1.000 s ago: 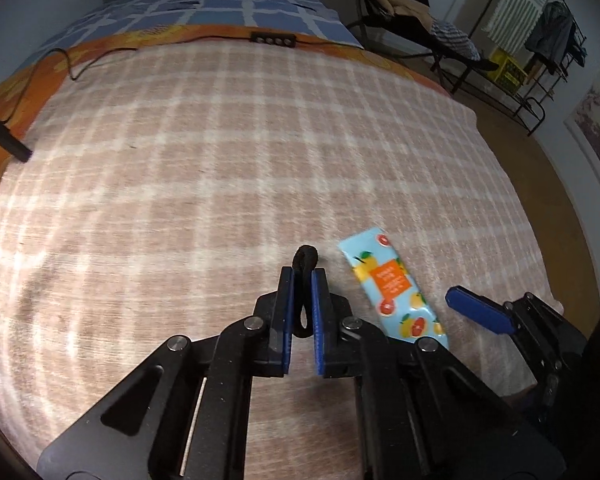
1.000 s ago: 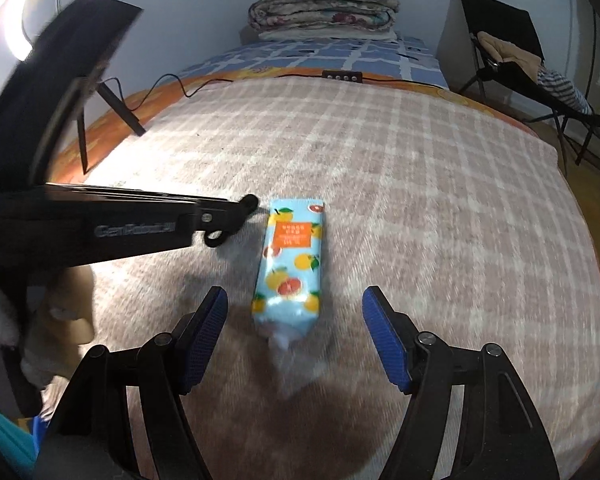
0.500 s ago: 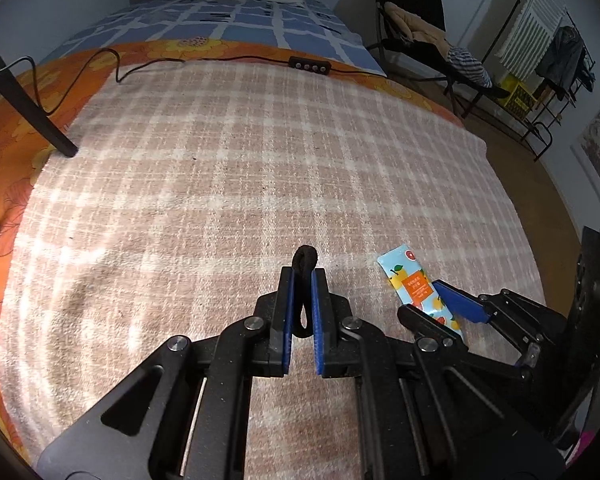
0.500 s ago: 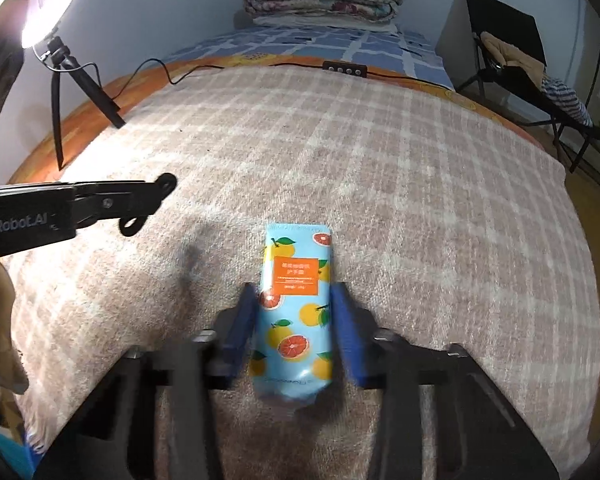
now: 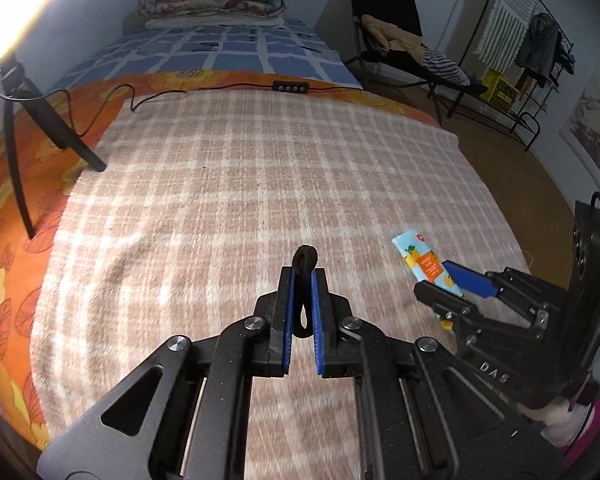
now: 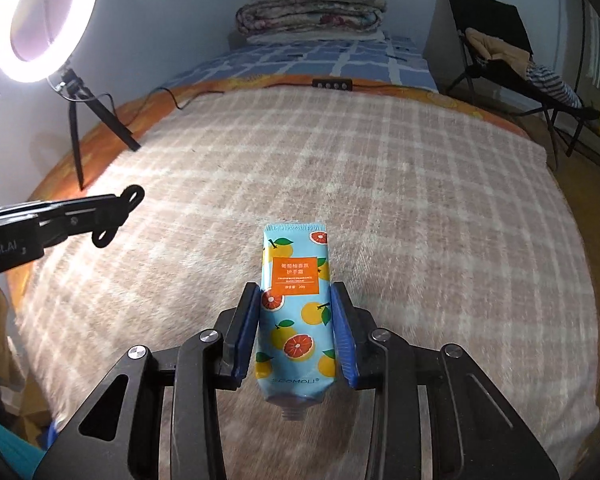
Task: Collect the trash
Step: 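Grasp the black hair tie with left tool while right tool grasps the orange-print tube, then carry hair tie and tube over the blue basket and open both tools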
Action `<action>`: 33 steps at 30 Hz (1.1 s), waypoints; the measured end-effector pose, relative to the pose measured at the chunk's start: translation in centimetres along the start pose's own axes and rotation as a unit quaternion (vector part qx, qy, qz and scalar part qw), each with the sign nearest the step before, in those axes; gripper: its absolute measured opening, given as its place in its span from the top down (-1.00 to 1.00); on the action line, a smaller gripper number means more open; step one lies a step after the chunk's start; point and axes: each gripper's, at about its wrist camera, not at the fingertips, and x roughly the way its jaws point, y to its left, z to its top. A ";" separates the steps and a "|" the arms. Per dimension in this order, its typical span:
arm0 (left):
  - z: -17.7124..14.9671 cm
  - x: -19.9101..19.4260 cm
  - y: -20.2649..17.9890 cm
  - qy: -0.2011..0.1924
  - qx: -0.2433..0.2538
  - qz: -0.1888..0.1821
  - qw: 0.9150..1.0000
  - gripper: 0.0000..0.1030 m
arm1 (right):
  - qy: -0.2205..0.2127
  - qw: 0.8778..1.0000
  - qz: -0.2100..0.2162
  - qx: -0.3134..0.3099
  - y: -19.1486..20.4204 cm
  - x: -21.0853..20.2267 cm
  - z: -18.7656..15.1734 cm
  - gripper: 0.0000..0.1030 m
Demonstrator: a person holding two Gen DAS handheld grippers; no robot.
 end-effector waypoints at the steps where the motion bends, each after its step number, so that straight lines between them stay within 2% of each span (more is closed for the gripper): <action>1: -0.4 -0.6 0.0 -0.002 0.000 -0.001 1.000 0.88 | -0.004 1.000 0.001 -0.002 0.2 -0.6 -0.2 0.35; 6: -2.2 -3.5 -0.1 -0.013 0.009 0.001 1.000 0.88 | -0.018 1.000 0.009 -0.012 1.3 -3.1 -1.0 0.35; 17: -8.5 -8.7 0.3 -0.021 0.020 0.003 1.000 0.88 | -0.032 0.998 0.035 -0.032 4.6 -8.4 -4.4 0.35; 33: -16.1 -10.5 1.2 0.014 0.017 -0.008 1.000 0.88 | -0.011 0.996 0.076 -0.046 9.3 -11.5 -9.9 0.35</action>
